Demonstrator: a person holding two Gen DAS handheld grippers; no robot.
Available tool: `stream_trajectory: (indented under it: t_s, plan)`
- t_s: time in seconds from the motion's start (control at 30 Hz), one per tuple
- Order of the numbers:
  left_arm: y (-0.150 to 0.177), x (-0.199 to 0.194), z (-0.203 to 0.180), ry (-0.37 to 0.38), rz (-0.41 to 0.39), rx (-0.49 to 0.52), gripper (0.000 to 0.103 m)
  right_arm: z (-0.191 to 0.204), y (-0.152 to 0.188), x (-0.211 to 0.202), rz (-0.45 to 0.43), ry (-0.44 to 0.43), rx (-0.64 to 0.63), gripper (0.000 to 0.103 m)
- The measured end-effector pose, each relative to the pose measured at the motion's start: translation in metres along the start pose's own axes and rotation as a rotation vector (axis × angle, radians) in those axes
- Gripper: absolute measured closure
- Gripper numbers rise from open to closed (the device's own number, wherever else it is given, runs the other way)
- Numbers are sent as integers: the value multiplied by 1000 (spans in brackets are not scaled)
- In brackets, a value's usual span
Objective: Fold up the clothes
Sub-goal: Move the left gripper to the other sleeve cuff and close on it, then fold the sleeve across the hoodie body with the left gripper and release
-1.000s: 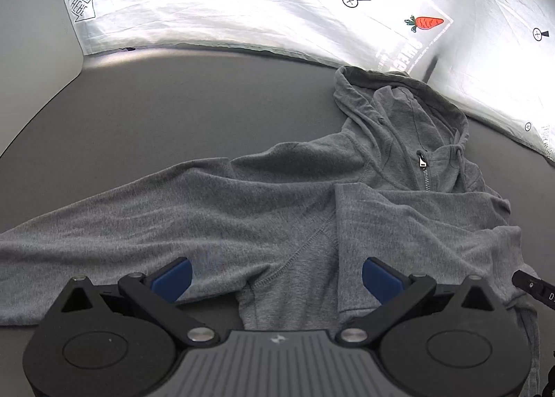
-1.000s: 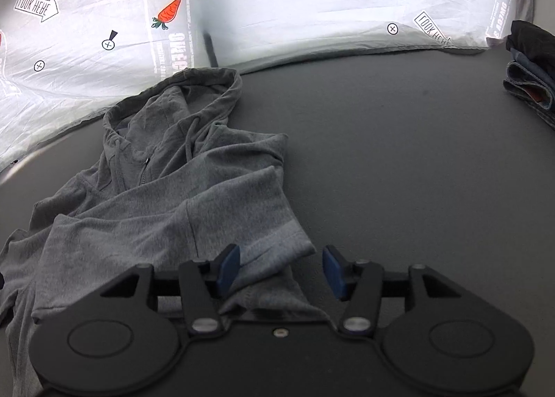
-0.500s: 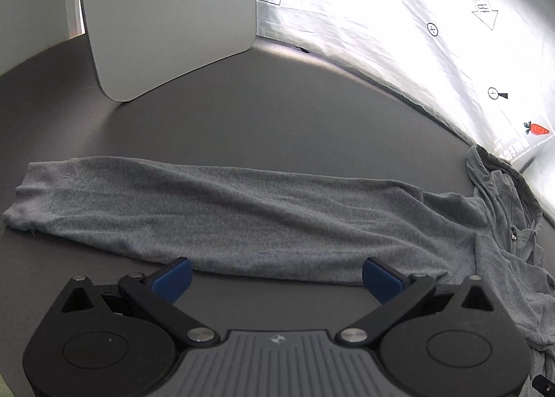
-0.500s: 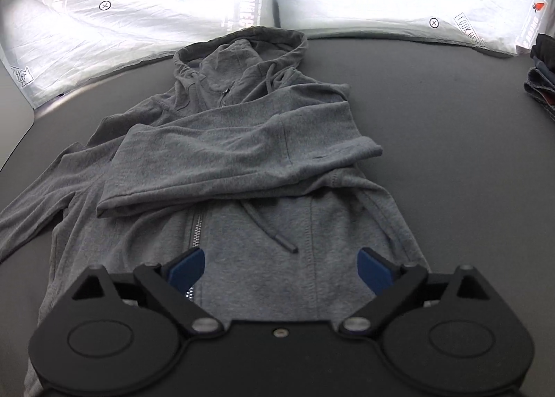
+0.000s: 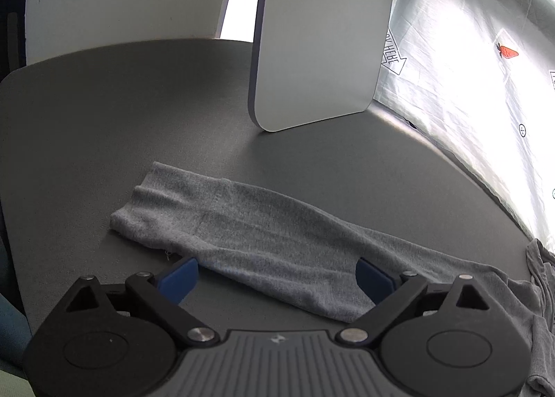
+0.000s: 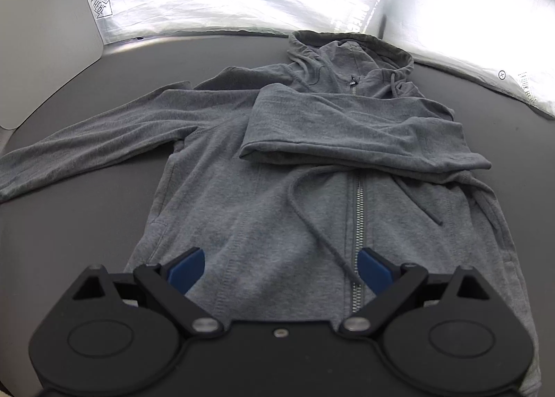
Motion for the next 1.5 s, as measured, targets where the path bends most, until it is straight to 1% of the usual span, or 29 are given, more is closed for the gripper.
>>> stream_trajectory:
  t_s: [0.07, 0.13, 0.2, 0.27, 0.33, 0.43, 0.53, 0.67, 0.73, 0.77, 0.8, 0.83, 0.87, 1.03, 1.13, 1.2, 1.27, 1.3, 1.37, 1.4, 1.5]
  plan:
    - [-6, 5, 17, 17, 4, -71, 12, 10, 4, 0, 17, 2, 5, 7]
    - [-11, 10, 33, 31, 9, -141, 17, 17, 7, 1, 30, 8, 6, 7]
    - [-13, 18, 47, 28, 24, -222, 29, 22, 7, 1, 43, 17, -5, 7]
    - [-14, 23, 59, 21, 46, -297, 34, 28, 7, 0, 54, 22, -21, 7]
    - [-14, 28, 69, 18, 70, -366, 35, 32, 7, 1, 61, 24, -36, 7]
    - [-11, 30, 77, 36, 109, -447, 35, 37, 6, -1, 69, 22, -55, 7]
    - [-8, 35, 79, 39, 125, -493, 35, 40, 7, -1, 77, 22, -70, 7]
    - [-12, 43, 75, 19, 128, -461, 35, 42, 7, 0, 86, 22, -79, 7]
    - [-15, 45, 67, -7, 138, -405, 35, 41, 8, 1, 91, 19, -80, 7]
    - [-16, 46, 62, -39, 138, -357, 42, 40, 9, 1, 93, 17, -80, 7]
    - [-16, 48, 56, -88, 137, -293, 63, 40, 9, 1, 95, 14, -81, 7]
    - [-16, 49, 51, -137, 135, -230, 79, 39, 10, 1, 97, 12, -81, 7]
    - [-16, 51, 47, -165, 133, -186, 95, 39, 11, 1, 100, 10, -82, 7]
    - [-22, 45, 29, -144, 97, -111, 96, 31, 12, 0, 103, 7, -70, 7]
    - [-30, 33, 2, -78, 47, -53, 96, 24, 11, 0, 100, 10, -54, 7]
    - [-36, 24, -28, -5, 6, 18, 96, 18, 11, -1, 98, 13, -42, 7]
    - [-39, 14, -63, 81, -31, 110, 96, 13, 10, -1, 95, 15, -31, 7]
    - [-38, 8, -86, 139, -47, 159, 96, 11, 10, -2, 94, 16, -25, 7]
    - [-29, -9, -138, 288, -69, 277, 96, 5, 9, -2, 92, 19, -14, 7]
    - [-20, -19, -162, 367, -69, 327, 96, 2, 9, -3, 90, 21, -7, 7]
    - [21, -60, -225, 609, -28, 453, 94, -12, 8, -8, 75, 29, 31, 7]
Point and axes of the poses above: each gripper's, at about its wrist camera, not at the fingertips, and x roughly the way its jaws point, z to its left, y to its underside, the point moved 2 cm from there along x, roughly the way its jaws point, and after that the axes turned 11 degrees about -z, right-handed, at the moved point
